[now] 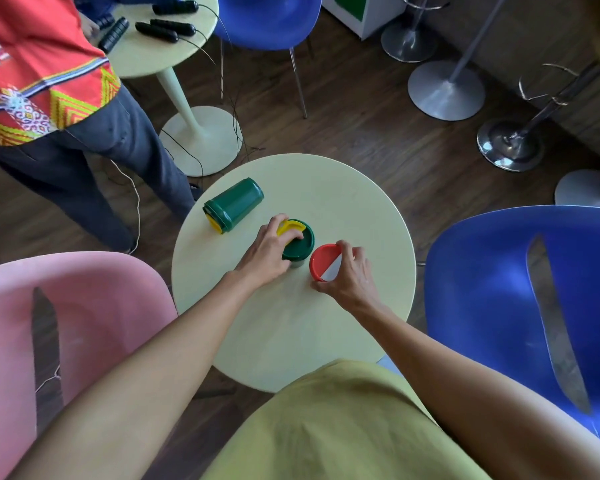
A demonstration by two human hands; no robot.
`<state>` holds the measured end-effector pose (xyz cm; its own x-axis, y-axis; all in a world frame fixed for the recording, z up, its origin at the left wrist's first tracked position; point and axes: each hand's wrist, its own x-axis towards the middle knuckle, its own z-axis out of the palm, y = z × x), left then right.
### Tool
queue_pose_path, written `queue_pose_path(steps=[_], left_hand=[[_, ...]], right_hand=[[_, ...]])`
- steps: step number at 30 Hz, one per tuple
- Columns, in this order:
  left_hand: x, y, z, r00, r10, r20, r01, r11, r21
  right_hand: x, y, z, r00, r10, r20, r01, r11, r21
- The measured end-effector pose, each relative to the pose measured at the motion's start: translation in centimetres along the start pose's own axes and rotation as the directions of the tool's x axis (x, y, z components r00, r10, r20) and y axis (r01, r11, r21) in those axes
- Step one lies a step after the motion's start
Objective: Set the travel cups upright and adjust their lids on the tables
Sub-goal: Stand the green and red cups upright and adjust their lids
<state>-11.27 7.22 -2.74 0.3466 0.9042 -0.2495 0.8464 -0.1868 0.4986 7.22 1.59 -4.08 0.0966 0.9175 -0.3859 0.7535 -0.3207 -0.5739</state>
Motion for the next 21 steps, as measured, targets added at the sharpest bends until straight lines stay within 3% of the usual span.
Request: queue_pose_path(steps=[21], left_hand=[[3.1, 1.6, -1.0, 0.997, -0.047, 0.068, 0.041, 0.996, 0.08]], right_hand=[[-0.1, 0.0, 0.0, 1.0, -0.002, 0.013, 0.002, 1.0, -0.004]])
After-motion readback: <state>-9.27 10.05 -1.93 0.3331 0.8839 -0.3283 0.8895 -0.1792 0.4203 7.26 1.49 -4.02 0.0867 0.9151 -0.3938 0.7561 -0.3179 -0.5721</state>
